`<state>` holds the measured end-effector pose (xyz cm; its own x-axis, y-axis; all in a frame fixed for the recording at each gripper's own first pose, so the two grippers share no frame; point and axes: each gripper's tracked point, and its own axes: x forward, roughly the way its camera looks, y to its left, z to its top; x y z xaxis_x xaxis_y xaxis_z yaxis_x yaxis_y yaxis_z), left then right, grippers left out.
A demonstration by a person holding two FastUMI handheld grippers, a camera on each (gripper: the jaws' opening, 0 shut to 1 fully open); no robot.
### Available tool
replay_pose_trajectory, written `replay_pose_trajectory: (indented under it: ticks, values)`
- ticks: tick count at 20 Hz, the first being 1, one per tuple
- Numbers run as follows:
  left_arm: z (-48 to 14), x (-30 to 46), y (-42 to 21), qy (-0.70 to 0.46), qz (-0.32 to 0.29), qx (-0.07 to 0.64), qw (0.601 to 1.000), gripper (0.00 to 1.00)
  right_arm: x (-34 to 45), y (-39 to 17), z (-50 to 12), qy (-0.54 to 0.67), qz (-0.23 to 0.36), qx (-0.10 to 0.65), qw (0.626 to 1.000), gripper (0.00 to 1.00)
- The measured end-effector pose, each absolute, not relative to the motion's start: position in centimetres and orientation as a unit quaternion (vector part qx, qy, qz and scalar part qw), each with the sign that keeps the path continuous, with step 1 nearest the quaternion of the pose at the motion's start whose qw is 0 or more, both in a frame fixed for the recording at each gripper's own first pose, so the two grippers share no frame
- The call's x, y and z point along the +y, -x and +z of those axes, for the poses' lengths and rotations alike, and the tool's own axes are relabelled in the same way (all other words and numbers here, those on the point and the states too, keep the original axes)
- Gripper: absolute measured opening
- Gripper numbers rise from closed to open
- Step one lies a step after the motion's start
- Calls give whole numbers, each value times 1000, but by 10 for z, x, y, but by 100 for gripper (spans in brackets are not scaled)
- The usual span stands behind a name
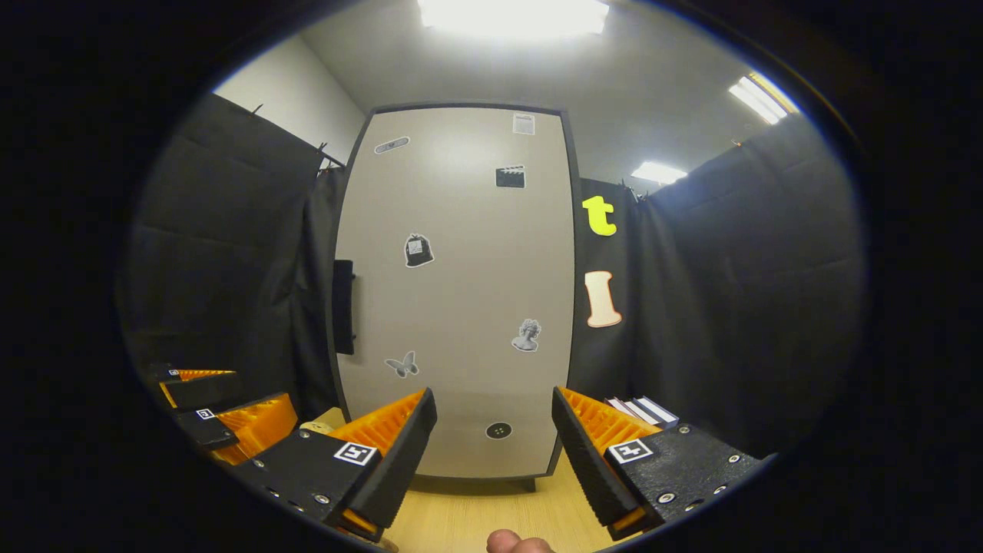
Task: Open the cabinet door with the right hand, grasp the bottle in the cabinet with the left hand and place it on the coaster, then close the cabinet door with the right hand.
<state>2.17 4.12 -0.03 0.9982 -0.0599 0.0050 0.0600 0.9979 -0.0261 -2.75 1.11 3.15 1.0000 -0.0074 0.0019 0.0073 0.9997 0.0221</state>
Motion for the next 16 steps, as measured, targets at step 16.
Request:
replay_pose_trajectory:
  ticks: [16]
  values:
    - [-5, 43, -24, 16, -25, 1, 1000, 91, 13, 19, 28, -7, -2, 5, 1000, 93]
